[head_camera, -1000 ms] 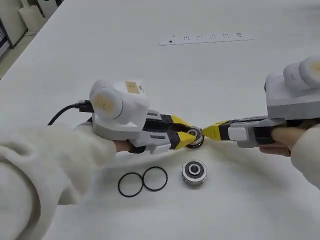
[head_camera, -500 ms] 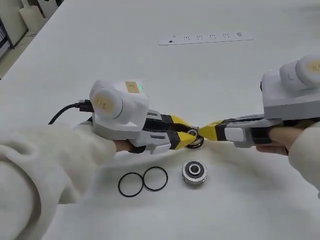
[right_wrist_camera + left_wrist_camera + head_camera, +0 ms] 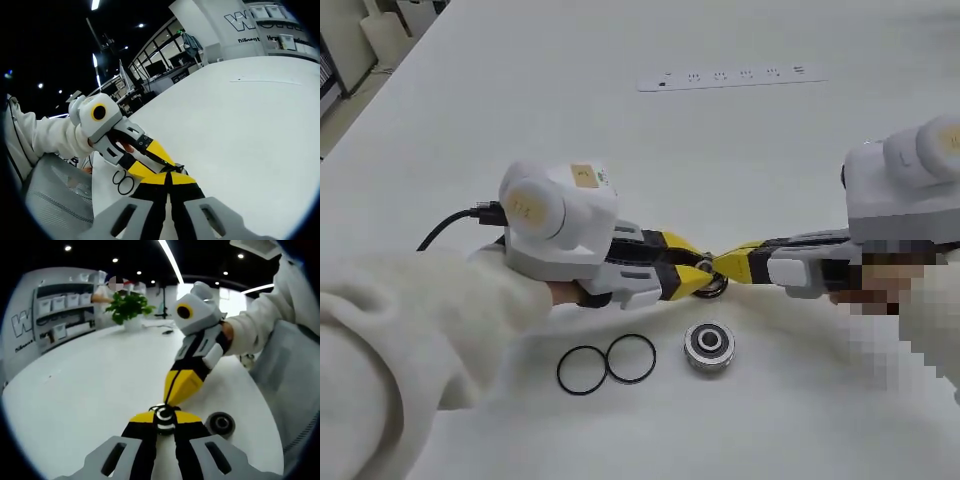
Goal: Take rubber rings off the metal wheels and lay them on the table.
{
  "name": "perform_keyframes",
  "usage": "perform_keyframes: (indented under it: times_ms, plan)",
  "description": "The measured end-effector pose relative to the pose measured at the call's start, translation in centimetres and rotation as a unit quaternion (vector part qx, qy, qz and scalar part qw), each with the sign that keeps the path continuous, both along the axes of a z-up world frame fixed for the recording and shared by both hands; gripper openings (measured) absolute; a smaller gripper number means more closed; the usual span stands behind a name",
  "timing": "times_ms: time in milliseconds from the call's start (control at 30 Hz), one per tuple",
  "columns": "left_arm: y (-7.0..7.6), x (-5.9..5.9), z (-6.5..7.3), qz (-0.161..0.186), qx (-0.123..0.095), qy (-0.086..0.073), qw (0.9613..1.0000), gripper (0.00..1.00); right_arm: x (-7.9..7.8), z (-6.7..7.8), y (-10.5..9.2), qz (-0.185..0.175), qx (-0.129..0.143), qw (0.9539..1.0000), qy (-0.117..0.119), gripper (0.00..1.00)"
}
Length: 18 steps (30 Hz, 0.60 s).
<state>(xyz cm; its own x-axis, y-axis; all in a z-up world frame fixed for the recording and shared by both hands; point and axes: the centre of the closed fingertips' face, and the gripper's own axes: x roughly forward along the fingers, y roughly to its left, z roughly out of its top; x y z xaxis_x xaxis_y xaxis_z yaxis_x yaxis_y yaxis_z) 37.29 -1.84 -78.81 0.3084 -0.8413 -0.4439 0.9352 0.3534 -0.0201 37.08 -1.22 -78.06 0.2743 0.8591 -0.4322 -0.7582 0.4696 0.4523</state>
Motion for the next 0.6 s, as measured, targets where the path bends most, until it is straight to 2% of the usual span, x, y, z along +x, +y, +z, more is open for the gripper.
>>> perform_keyframes:
  times_ms: [133, 167, 200, 233, 267, 367, 467, 600]
  plan:
    - [0.0, 0.0, 0.0, 0.001, 0.000, 0.000, 1.0000, 0.13, -0.2, 0.4, 0.1, 0.005, 0.010, 0.9999, -0.003, 0.00]
    - [0.0, 0.0, 0.0, 0.001, -0.001, 0.000, 1.0000, 0.13, -0.3, 1.5, 0.7, 0.010, 0.047, 0.9989, -0.003, 0.00]
    - [0.0, 0.0, 0.0, 0.001, -0.001, 0.000, 1.0000, 0.13, -0.4, 2.6, 1.0, 0.004, 0.077, 0.9969, 0.016, 0.00]
    - [0.0, 0.0, 0.0, 0.001, -0.001, 0.000, 1.0000, 0.13, -0.2, 1.9, 0.6, 0.003, 0.038, 0.9993, 0.005, 0.00]
    - [0.0, 0.0, 0.0, 0.001, -0.001, -0.001, 1.0000, 0.13, 0.1, 1.5, 0.5, 0.015, 0.009, 0.9993, -0.033, 0.00]
    - [0.0, 0.0, 0.0, 0.002, 0.001, -0.002, 1.0000, 0.13, -0.3, 1.4, 0.9, 0.013, 0.018, 0.9996, -0.015, 0.00]
    - [-0.1, 0.0, 0.0, 0.006, 0.003, -0.002, 1.0000, 0.13, -0.2, 0.9, 0.6, 0.011, 0.003, 0.9998, -0.018, 0.00]
    - [-0.1, 0.0, 0.0, 0.010, 0.005, -0.005, 0.9999, 0.13, 0.1, 0.7, 0.3, 0.004, 0.000, 0.9999, -0.015, 0.00]
